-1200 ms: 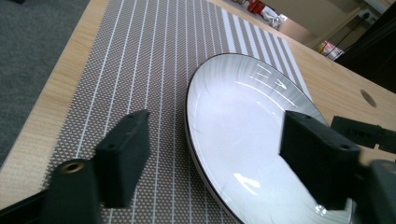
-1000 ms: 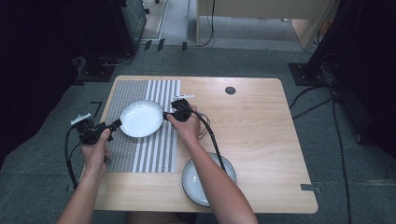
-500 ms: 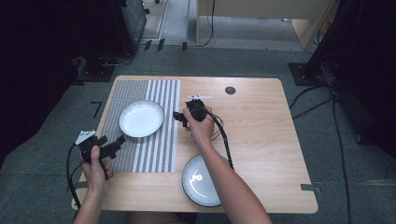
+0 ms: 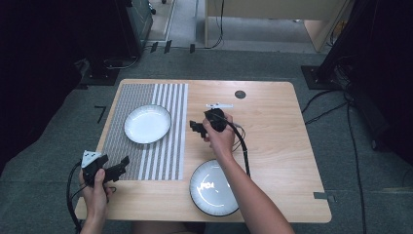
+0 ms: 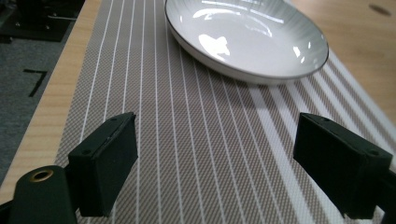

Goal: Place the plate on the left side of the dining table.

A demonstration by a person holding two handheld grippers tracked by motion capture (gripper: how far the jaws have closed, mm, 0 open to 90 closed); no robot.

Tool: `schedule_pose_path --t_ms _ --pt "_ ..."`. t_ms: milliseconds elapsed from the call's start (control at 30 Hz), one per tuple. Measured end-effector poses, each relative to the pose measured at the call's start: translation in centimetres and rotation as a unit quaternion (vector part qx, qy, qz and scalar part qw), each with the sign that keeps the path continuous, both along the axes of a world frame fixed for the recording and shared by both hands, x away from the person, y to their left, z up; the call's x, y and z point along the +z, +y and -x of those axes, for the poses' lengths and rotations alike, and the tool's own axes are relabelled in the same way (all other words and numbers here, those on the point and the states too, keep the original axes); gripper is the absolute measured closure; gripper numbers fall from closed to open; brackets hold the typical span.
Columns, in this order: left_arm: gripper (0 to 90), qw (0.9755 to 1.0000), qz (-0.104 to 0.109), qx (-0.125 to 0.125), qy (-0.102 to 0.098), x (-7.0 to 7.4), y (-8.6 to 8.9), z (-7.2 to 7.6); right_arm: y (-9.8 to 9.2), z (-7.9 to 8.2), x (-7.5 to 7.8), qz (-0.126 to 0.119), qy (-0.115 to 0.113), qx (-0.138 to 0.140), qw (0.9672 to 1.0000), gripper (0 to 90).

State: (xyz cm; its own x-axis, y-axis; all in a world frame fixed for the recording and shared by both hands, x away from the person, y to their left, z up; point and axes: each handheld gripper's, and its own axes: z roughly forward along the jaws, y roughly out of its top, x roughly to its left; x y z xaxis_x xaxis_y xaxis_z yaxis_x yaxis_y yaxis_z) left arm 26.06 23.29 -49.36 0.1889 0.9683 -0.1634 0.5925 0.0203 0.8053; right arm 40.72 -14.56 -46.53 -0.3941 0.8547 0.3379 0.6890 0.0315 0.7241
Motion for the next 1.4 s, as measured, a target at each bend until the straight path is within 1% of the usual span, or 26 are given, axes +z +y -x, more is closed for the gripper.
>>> schedule_pose_path --t_ms 100,167,233,267,333,400,533,633,667,733,767,833,1000,1133,1267,1400 --pt "13.4 0.9999 -0.013 -0.002 0.006 -0.4 0.4 0.6 -0.8 0.6 0.0 -0.002 -0.001 -0.001 1.0 18.3" --pt "13.5 0.9999 -0.015 0.0 0.007 -0.4 0.9 0.9 -1.3 1.0 0.1 0.0 -0.005 0.0 1.0 17.1" --pt "13.4 0.9997 -0.023 0.002 0.005 -0.5 1.2 1.3 -1.9 1.4 0.2 0.003 -0.008 0.0 1.0 16.3" --pt "13.4 0.9995 -0.03 0.002 0.005 -0.6 1.3 1.5 -2.2 1.6 0.3 0.005 -0.009 -0.003 0.9999 16.1" --pt "13.3 0.9993 -0.036 -0.001 0.008 -0.8 1.5 1.7 -2.8 2.1 0.4 0.011 -0.015 -0.006 0.9998 15.8" --pt "13.0 0.9991 -0.042 0.0 0.011 -1.0 1.8 1.8 -3.4 2.5 0.5 0.013 -0.017 -0.008 0.9997 15.6" --pt "13.0 0.9989 -0.043 0.001 0.016 -1.3 2.2 1.8 -4.7 3.4 0.5 0.011 -0.023 -0.018 0.9995 15.5" --pt "13.0 0.9981 -0.057 -0.003 0.023 -1.6 2.3 1.8 -5.7 4.0 0.5 0.015 -0.024 -0.022 0.9993 15.4" --pt "13.0 0.9975 -0.064 -0.005 0.03 -1.8 2.5 1.7 -5.9 4.1 0.4 0.016 -0.025 -0.024 0.9993 15.4" --pt "13.0 0.9974 -0.063 -0.01 0.033 -1.9 2.7 1.7 -6.6 4.5 0.4 0.015 -0.026 -0.028 0.9992 15.4" --pt "13.0 0.9972 -0.066 -0.012 0.034 -1.9 2.7 1.7 -6.9 4.7 0.4 0.013 -0.026 -0.031 0.9991 15.4" --pt "13.0 0.996 -0.079 -0.015 0.037 -2.0 2.7 1.7 -7.4 5.1 0.3 0.015 -0.028 -0.035 0.9989 15.4" --pt "13.0 0.995 -0.085 -0.028 0.045 -2.3 2.5 1.6 -8.7 6.1 0.1 0.012 -0.029 -0.041 0.9986 15.3" --pt "12.2 0.9948 -0.086 -0.03 0.045 -2.4 2.4 1.6 -9.6 6.8 0.0 0.005 -0.03 -0.048 0.9984 15.3" --pt "12.1 0.995 -0.083 -0.032 0.045 -2.4 2.4 1.6 -10.7 7.4 -0.2 0.004 -0.029 -0.058 0.9979 15.3" --pt "12.1 0.9945 -0.089 -0.033 0.045 -2.4 2.3 1.6 -11.9 8.2 -0.4 -0.001 -0.028 -0.068 0.9973 15.3"
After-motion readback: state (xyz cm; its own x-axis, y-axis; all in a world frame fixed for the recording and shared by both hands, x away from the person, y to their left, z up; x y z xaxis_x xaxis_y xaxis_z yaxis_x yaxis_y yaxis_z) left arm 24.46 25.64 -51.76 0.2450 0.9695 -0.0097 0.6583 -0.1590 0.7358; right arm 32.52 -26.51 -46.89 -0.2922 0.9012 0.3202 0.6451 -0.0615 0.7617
